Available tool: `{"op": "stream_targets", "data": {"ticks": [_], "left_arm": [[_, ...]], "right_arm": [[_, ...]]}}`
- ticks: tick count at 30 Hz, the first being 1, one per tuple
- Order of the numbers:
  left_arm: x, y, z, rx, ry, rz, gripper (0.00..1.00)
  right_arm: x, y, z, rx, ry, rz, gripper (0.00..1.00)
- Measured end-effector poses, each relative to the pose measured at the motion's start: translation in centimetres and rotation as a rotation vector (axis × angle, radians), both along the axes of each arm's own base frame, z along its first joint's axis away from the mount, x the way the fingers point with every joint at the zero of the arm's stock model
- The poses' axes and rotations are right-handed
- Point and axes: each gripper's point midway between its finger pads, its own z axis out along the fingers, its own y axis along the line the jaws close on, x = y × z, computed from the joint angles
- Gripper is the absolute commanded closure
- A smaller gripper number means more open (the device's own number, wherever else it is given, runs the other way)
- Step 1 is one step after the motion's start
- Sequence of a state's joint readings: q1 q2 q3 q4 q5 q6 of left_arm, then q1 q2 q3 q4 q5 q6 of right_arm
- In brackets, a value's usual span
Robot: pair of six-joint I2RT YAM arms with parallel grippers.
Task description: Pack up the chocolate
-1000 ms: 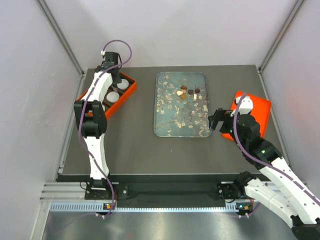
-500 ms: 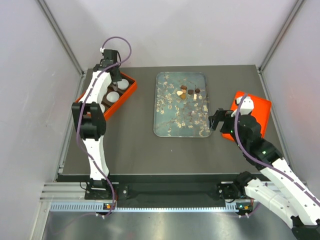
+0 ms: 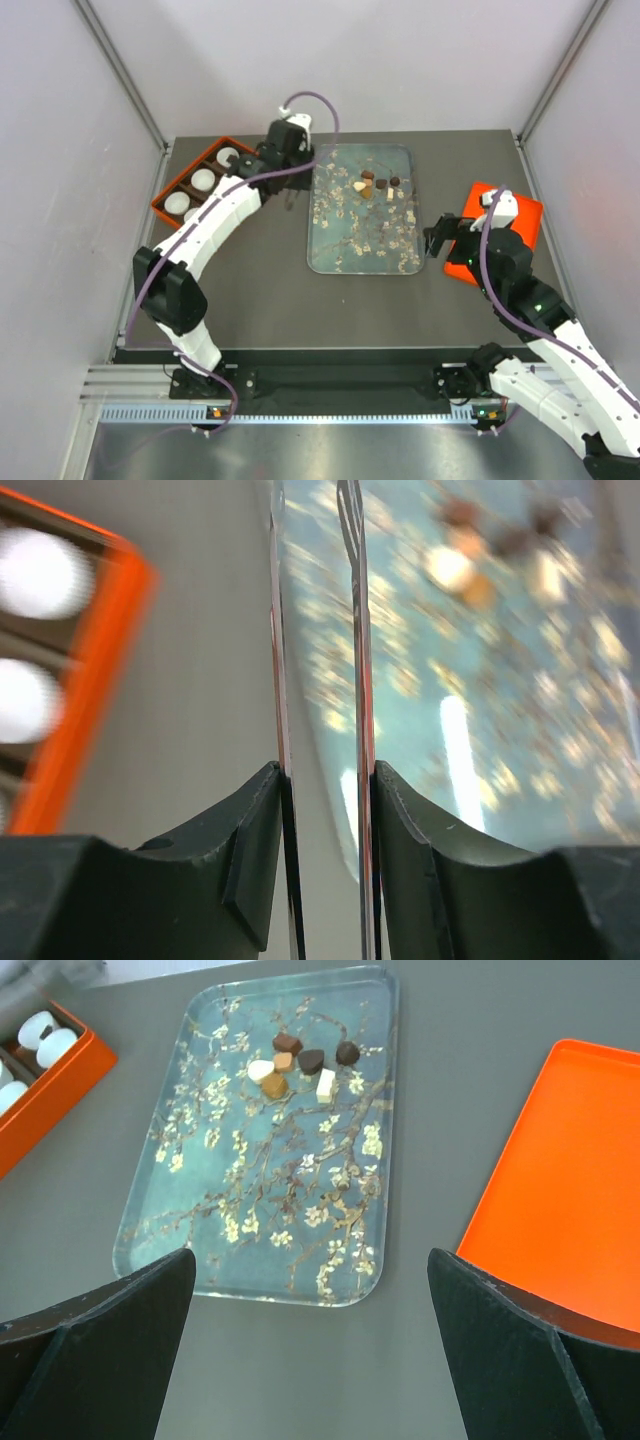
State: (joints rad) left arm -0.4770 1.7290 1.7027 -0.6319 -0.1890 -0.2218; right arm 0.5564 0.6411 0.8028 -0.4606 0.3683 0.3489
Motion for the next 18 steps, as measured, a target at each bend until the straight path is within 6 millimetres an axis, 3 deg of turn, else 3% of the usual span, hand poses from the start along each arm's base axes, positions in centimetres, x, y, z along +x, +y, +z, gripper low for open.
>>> {"op": "stream_targets", "data": {"ticks": [3,7,18], "left_arm": [[-2.9,-3.8,-2.0,-0.022,0.054,-0.104,0.55],[-5.0,-6.7,-4.2,-0.026,0.104,-0.174,0.55],[-5.9,-15.2,-9.7,-0.020,0.163,-0.322,0.54]], "right_arm": [[0.1,-0.3,0.2,-0.004,-0.006,-0.015,0.00],[0.1,-0.6,0.2,-0.013,-0.005,-0.029,0.00],[0.1,-0.7,0.0,-0.020,0.001,-0.034,0.00]]}}
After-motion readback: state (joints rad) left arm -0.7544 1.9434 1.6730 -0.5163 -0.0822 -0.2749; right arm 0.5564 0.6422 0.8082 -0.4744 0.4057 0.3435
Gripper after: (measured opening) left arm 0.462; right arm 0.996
